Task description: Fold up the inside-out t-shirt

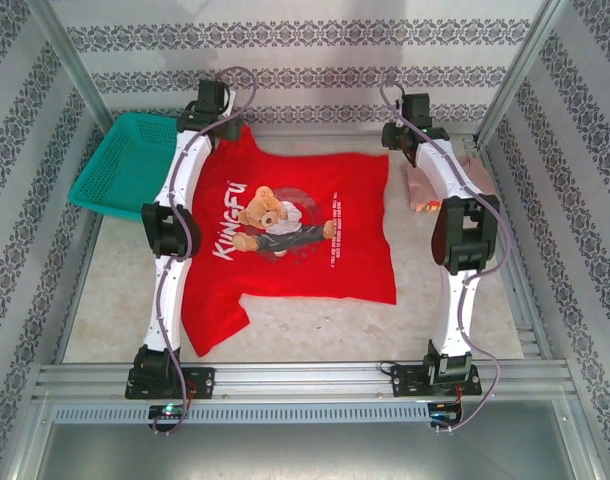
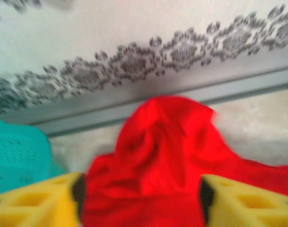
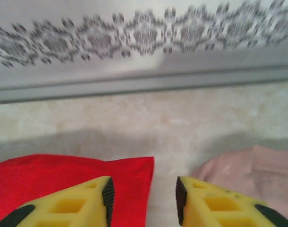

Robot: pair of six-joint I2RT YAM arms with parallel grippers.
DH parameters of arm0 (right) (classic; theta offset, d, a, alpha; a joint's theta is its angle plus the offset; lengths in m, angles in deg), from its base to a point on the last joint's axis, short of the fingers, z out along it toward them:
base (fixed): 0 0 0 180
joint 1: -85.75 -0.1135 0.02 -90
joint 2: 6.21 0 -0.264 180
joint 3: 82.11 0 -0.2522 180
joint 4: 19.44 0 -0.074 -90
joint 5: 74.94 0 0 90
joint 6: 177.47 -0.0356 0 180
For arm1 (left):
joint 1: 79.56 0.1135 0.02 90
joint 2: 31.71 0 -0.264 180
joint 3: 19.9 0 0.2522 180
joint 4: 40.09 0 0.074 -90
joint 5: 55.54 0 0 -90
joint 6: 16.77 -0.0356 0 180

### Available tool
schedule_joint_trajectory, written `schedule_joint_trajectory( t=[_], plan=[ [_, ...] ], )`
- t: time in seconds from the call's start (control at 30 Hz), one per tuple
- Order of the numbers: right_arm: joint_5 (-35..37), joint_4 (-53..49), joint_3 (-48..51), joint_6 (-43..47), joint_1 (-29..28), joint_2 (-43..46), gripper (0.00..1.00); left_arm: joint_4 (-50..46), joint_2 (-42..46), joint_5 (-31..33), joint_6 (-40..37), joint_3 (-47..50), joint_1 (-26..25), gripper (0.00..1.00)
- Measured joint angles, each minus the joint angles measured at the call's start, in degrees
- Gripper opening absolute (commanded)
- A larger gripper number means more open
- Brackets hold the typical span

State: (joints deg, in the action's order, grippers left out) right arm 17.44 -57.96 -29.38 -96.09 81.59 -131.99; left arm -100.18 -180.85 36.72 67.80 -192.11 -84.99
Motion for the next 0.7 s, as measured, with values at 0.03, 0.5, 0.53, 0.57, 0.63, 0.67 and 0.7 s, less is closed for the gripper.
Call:
schedule_joint_trajectory(
  t=[0.03, 0.5, 0.53, 0.57, 0.63, 0.67, 0.7],
  plan=[
    [0.1, -1.9, 0.1, 0.0, -0.2, 0.0, 0.48, -0.2, 0.0, -0.7, 0.8, 0.3, 0.1, 0.82],
    [-7.2, -7.2, 46.8, -8.1, -11.1, 38.2, 0.6, 12.2, 50.2, -15.7, 23.1, 66.1, -1.0, 0.83],
    [-7.8, -8.3, 50.3, -9.2, -12.2, 39.6, 0.6, 12.7, 53.8, -16.7, 24.5, 70.8, -1.4, 0.83],
    [-8.3, -8.9, 54.7, -10.2, -12.7, 41.4, 0.59, 14.8, 57.2, -17.7, 26.0, 76.8, -2.1, 0.83],
    [-8.2, -10.5, 61.8, -12.4, -12.1, 45.1, 0.59, 16.3, 62.5, -18.8, 27.9, 86.3, -3.5, 0.83],
    [-8.2, -12.1, 65.5, -13.6, -11.6, 47.6, 0.59, 16.3, 64.9, -19.3, 28.7, 90.8, -4.3, 0.83],
    [-8.1, -13.4, 68.0, -14.8, -11.3, 49.6, 0.59, 16.3, 66.7, -19.8, 29.6, 94.2, -4.9, 0.83]
  ],
)
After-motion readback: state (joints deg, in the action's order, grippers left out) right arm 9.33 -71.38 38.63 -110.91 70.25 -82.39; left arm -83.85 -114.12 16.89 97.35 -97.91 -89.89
